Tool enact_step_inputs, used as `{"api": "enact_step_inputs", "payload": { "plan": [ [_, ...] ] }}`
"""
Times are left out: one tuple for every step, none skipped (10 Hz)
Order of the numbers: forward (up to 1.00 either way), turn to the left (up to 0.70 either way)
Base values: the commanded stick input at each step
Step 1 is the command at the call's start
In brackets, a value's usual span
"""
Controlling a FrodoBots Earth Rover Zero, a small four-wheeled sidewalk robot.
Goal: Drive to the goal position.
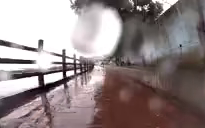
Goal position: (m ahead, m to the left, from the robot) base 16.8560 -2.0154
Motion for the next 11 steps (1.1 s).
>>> {"api": "enact_step_inputs", "payload": {
  "plan": [
    [1.0,0.14],
    [1.0,0.16],
    [1.0,0.08],
    [1.0,0.0],
    [1.0,0.0],
    [1.0,0.0],
    [1.0,0.0],
    [1.0,0.0],
    [1.0,0.0],
    [1.0,0.0],
    [1.0,0.0]
  ]
}}
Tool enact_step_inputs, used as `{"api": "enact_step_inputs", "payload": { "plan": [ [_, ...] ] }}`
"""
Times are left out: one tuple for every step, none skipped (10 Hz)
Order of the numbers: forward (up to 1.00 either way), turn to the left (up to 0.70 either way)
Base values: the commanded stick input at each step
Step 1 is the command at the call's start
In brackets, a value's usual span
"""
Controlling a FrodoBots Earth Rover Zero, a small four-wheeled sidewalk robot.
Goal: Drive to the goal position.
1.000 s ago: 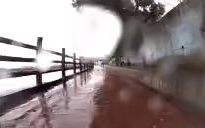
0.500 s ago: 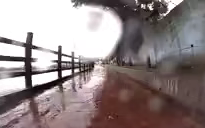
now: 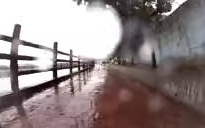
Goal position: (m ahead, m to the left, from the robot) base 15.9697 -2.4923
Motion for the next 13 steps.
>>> {"api": "enact_step_inputs", "payload": {
  "plan": [
    [1.0,0.0],
    [1.0,0.0],
    [1.0,0.0],
    [1.0,0.0],
    [1.0,0.0],
    [1.0,0.0],
    [1.0,0.0],
    [1.0,0.0],
    [1.0,0.0],
    [1.0,0.0],
    [1.0,0.0],
    [1.0,0.0],
    [1.0,0.0]
  ]
}}
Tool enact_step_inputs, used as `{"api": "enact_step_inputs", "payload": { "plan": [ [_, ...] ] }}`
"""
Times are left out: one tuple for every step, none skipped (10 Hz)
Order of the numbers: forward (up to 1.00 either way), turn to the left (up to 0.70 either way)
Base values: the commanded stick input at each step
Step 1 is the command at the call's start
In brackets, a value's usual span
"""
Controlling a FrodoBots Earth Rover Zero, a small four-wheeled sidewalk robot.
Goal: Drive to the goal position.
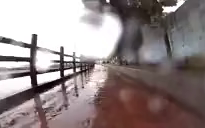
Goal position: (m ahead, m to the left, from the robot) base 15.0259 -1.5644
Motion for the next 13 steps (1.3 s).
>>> {"api": "enact_step_inputs", "payload": {
  "plan": [
    [1.0,0.0],
    [1.0,0.0],
    [1.0,0.0],
    [1.0,0.0],
    [1.0,0.0],
    [1.0,0.0],
    [1.0,0.0],
    [1.0,0.0],
    [1.0,0.0],
    [1.0,0.0],
    [1.0,0.0],
    [1.0,0.0],
    [1.0,0.0]
  ]
}}
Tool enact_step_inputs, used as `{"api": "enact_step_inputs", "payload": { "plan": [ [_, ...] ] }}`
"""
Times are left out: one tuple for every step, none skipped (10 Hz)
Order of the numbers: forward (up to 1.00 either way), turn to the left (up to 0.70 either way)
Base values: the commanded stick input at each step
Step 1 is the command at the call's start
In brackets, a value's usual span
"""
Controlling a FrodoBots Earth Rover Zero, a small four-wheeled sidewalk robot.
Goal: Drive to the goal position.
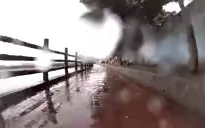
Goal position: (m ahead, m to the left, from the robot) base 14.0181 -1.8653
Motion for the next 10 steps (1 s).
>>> {"api": "enact_step_inputs", "payload": {
  "plan": [
    [1.0,0.0],
    [1.0,0.0],
    [1.0,0.0],
    [1.0,0.0],
    [1.0,0.0],
    [1.0,0.0],
    [1.0,0.0],
    [1.0,0.0],
    [1.0,0.0],
    [1.0,0.0]
  ]
}}
